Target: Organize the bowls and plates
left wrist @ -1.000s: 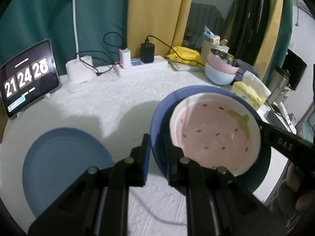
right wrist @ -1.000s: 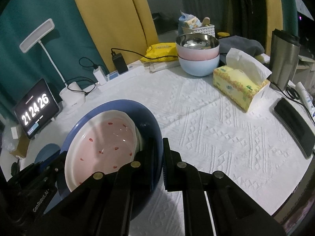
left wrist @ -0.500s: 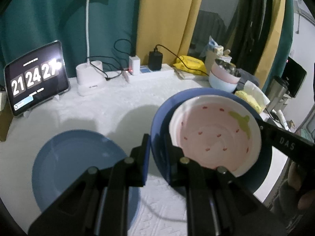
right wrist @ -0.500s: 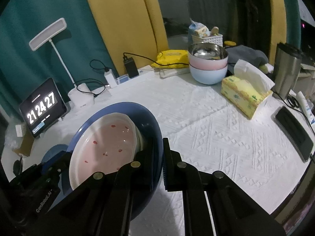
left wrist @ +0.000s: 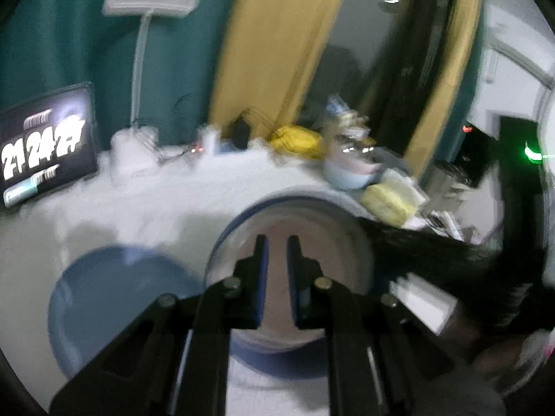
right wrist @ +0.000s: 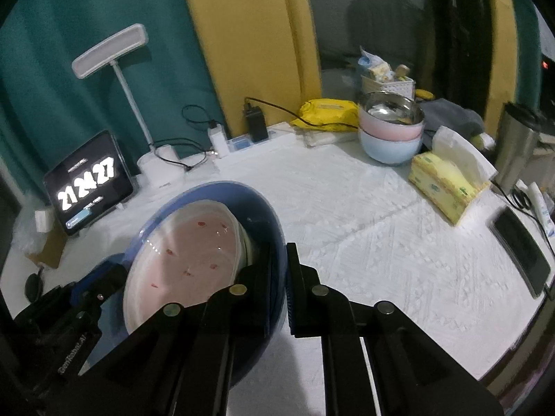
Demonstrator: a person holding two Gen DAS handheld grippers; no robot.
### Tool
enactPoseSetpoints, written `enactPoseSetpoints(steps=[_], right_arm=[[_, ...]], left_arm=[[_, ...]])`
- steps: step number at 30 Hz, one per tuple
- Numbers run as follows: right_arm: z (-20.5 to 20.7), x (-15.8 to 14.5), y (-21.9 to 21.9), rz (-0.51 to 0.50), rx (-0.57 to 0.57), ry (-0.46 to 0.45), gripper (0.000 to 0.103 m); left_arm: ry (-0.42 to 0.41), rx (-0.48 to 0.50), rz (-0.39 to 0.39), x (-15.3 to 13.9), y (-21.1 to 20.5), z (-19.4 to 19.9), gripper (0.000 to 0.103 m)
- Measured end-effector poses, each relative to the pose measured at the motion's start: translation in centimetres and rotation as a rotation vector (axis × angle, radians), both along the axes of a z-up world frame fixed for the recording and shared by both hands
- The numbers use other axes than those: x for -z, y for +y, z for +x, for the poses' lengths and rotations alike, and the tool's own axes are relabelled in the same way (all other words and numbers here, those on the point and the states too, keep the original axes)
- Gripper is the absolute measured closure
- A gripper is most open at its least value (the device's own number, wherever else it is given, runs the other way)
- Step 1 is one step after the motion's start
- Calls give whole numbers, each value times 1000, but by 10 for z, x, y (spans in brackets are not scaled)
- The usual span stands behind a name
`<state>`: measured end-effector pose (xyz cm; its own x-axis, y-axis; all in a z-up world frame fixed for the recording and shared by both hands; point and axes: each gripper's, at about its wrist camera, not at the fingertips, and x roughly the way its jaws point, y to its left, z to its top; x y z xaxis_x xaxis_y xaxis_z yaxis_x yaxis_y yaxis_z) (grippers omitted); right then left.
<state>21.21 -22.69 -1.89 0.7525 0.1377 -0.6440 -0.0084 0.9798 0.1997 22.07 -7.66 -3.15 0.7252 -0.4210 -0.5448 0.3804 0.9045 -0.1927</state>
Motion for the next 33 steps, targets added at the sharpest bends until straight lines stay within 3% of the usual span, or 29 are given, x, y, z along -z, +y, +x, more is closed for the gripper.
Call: enactPoseSetpoints(steps=[1, 2, 3, 4, 8, 14, 19, 33], right_arm=[[-2, -4, 13, -36, 4, -14, 102], [-3, -6, 18, -45, 57, -31, 103], [5, -4, 20, -5, 31, 10, 103], [14, -1, 21, -7, 25, 41, 103], [30, 21, 9, -6, 62, 72, 103], [43, 38, -13, 2, 98, 80, 103], [34, 35, -30, 7, 100, 70, 102], [20, 46, -73, 39, 111, 103, 100]], left_arm=[[-91, -33, 110, -8, -12, -11, 97], [-70, -43, 109, -10, -10, -9, 97], [-16, -56, 66, -9, 0, 1, 97], [-27, -137, 100, -8, 8, 7, 97], [13, -187, 92, 4, 34, 19, 97], [111, -133, 52, 26, 34, 31, 97], [161, -68, 53, 39, 2, 35, 95], [231, -100, 115, 53, -23, 43, 88]])
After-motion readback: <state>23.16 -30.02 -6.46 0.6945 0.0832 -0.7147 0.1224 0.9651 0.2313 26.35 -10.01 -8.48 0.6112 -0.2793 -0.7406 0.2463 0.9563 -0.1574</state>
